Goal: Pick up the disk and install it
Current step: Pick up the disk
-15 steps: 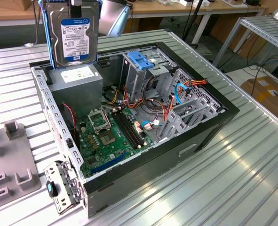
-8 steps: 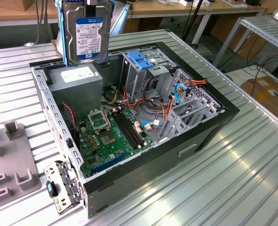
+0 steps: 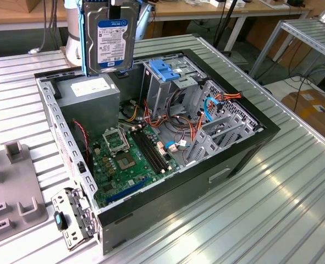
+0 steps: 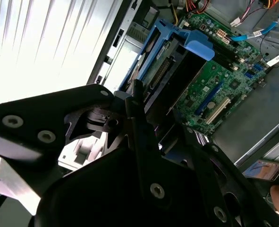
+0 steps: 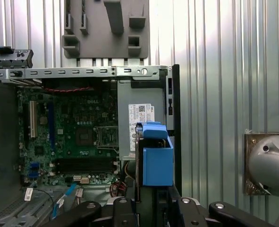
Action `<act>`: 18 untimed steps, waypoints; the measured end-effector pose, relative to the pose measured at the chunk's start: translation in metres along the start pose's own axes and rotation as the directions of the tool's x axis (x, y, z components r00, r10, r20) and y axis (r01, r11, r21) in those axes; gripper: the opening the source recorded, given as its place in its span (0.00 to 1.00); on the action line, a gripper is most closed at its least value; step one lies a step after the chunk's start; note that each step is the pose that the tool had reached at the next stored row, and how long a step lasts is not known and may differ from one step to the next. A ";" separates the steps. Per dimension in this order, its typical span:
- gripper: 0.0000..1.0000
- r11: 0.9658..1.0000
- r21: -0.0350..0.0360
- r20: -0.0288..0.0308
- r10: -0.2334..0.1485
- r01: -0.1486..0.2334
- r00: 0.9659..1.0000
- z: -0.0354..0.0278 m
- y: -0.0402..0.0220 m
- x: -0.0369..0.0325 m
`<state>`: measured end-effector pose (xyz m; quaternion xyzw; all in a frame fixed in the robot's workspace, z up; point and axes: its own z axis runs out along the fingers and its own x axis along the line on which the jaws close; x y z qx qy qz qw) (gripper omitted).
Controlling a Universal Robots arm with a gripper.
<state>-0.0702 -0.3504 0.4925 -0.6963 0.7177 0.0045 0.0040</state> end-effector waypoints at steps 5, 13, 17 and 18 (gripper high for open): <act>0.35 1.000 0.000 0.000 0.000 0.000 1.000 0.0000 -0.0001 0.0000; 0.35 1.000 0.000 0.000 0.000 0.000 1.000 0.0000 -0.0046 -0.0001; 0.35 1.000 0.000 0.000 0.000 0.000 1.000 0.0000 -0.0120 -0.0003; 0.35 1.000 0.000 0.000 0.000 0.000 1.000 0.0000 -0.0130 -0.0004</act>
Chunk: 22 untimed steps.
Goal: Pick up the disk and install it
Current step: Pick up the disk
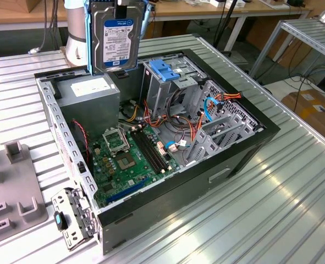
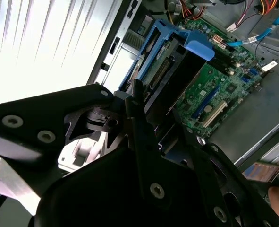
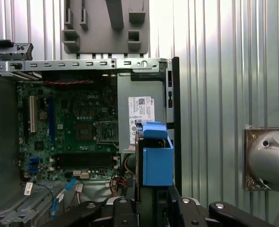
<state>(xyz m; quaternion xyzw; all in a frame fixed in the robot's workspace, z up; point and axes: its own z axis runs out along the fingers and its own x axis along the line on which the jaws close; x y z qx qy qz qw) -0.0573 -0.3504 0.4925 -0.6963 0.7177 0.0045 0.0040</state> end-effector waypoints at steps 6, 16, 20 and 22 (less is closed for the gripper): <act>0.35 1.000 0.000 0.000 0.000 0.000 1.000 0.0000 -0.0030 -0.0001; 0.35 1.000 0.000 0.000 0.000 0.000 1.000 0.0000 -0.0048 -0.0002; 0.35 1.000 0.000 0.000 0.000 0.000 1.000 0.0000 -0.0095 -0.0003; 0.35 1.000 0.000 0.000 0.000 0.000 1.000 0.0000 -0.0136 -0.0005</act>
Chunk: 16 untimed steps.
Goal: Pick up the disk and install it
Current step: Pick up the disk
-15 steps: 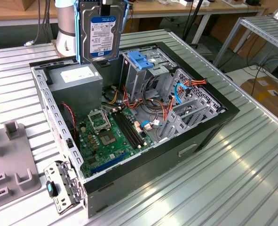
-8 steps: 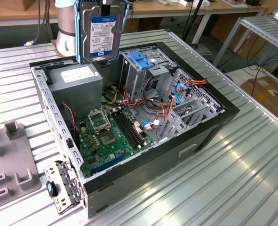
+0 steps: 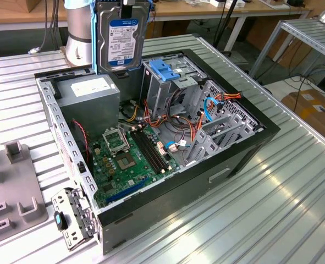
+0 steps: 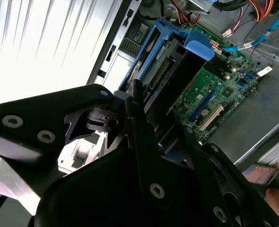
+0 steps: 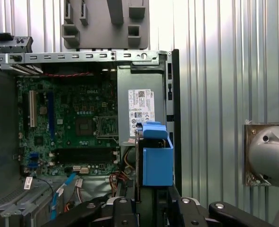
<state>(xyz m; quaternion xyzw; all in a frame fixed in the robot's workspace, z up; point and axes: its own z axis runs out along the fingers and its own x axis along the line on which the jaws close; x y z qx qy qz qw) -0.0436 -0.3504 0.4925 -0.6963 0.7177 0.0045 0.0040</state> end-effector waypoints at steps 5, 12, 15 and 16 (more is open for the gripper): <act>0.35 1.000 0.000 0.000 0.000 0.000 1.000 0.0000 -0.0178 -0.0005; 0.35 1.000 0.000 0.000 0.000 0.000 1.000 0.0001 -0.0514 -0.0016; 0.35 1.000 0.000 0.000 0.000 0.000 1.000 0.0001 -0.0641 -0.0019; 0.35 1.000 0.000 0.000 0.000 0.000 1.000 0.0002 -0.0692 -0.0020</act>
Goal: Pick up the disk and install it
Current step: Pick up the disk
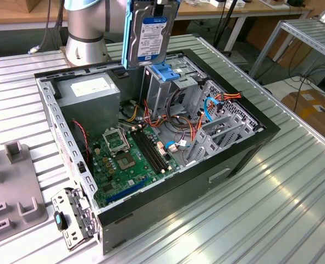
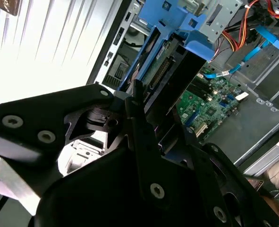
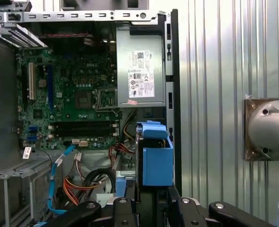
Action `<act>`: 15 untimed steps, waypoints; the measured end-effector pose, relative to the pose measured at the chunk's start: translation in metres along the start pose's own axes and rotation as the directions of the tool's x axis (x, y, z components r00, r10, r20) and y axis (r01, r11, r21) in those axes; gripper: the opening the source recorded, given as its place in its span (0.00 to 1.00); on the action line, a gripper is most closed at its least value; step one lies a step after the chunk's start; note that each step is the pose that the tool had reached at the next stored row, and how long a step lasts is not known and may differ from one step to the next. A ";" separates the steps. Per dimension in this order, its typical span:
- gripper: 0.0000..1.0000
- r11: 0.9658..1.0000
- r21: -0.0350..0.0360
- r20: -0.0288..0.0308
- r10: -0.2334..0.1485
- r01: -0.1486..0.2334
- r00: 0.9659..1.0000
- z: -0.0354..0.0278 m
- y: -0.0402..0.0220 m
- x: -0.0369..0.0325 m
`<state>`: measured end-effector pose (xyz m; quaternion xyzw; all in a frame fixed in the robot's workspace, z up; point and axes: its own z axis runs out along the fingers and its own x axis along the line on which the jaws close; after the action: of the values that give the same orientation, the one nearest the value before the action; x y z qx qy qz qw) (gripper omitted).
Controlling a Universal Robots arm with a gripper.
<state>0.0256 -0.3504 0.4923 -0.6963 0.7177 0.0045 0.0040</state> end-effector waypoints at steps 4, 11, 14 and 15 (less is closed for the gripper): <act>0.35 1.000 0.000 0.000 0.000 0.000 1.000 0.0000 -0.0186 -0.0006; 0.35 1.000 0.000 0.000 0.000 0.000 1.000 0.0002 -0.0377 -0.0012; 0.35 1.000 0.000 0.000 0.000 0.000 1.000 0.0002 -0.0378 -0.0012; 0.35 1.000 0.000 0.000 0.000 0.000 1.000 0.0002 -0.0378 -0.0012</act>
<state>0.0634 -0.3504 0.4921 -0.6963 0.7177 0.0045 0.0040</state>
